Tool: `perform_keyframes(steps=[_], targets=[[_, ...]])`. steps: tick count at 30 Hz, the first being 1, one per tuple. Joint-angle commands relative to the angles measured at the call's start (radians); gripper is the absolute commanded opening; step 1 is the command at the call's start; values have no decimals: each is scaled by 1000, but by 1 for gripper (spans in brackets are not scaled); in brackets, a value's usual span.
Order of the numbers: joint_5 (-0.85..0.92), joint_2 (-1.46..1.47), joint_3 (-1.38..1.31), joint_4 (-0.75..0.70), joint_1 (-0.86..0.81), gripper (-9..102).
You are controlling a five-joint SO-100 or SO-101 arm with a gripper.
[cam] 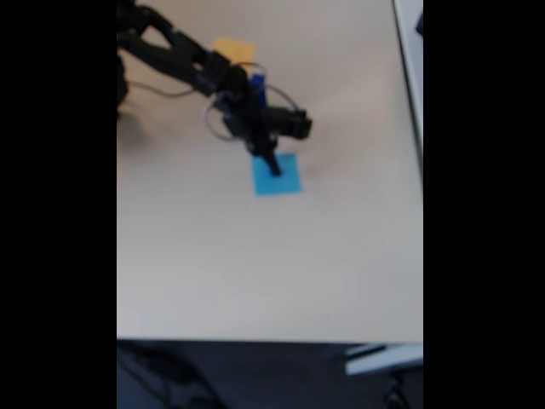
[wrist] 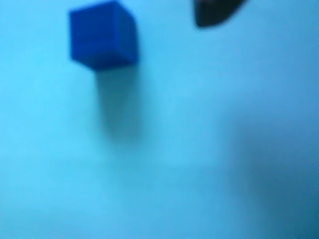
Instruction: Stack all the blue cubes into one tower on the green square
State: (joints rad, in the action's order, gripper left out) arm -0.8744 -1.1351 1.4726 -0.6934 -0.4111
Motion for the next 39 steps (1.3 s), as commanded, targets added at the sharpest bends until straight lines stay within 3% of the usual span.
perform_keyframes(steps=[1,18,39], targets=[[3,-6,-9,17,-6,18],[15,20,-18,25,-12,16],[5,43,-215,-158,-34,19]])
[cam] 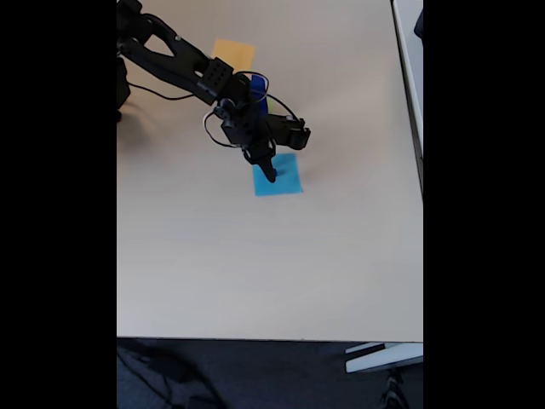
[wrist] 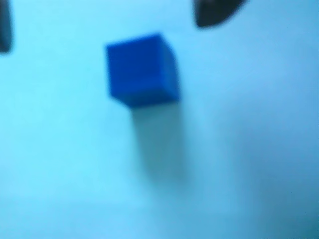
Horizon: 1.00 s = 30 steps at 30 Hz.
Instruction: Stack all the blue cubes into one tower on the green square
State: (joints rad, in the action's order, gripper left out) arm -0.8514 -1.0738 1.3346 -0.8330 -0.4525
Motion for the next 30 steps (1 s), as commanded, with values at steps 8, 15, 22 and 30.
perform_keyframes(steps=[8,15,22,30], targets=[[-123,-3,-103,-31,14,21],[-198,14,-101,-21,15,22],[-219,31,-103,5,23,21],[-210,46,-118,11,29,17]])
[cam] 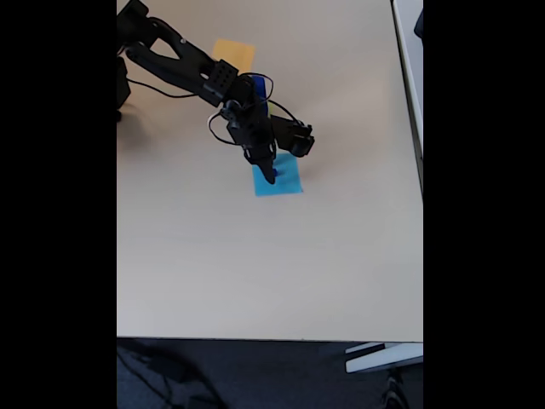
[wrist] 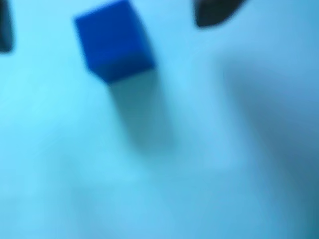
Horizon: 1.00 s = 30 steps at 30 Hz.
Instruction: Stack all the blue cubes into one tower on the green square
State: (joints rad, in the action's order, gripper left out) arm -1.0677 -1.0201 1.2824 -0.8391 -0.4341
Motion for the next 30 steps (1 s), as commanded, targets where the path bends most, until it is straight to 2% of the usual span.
perform_keyframes(steps=[1,16,30], targets=[[8,-5,-69,17,12,17],[28,9,-86,14,14,7],[49,0,-91,-6,11,8]])
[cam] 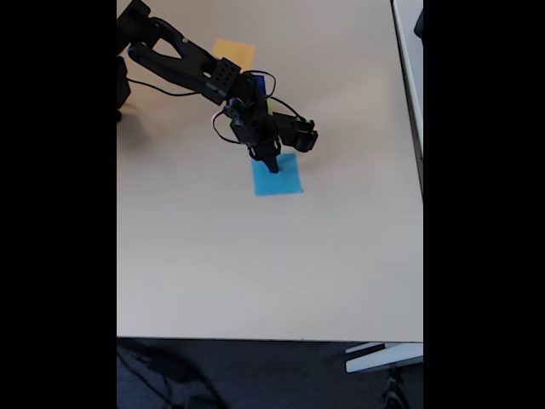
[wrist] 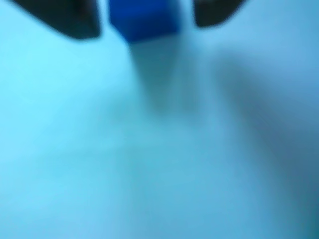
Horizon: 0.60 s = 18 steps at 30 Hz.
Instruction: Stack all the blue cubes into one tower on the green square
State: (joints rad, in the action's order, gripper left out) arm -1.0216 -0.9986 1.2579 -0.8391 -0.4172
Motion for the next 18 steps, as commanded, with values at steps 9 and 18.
perform_keyframes(steps=[9,18], targets=[[2,-26,-48,-20,-6,8],[2,-31,-44,-20,-5,4]])
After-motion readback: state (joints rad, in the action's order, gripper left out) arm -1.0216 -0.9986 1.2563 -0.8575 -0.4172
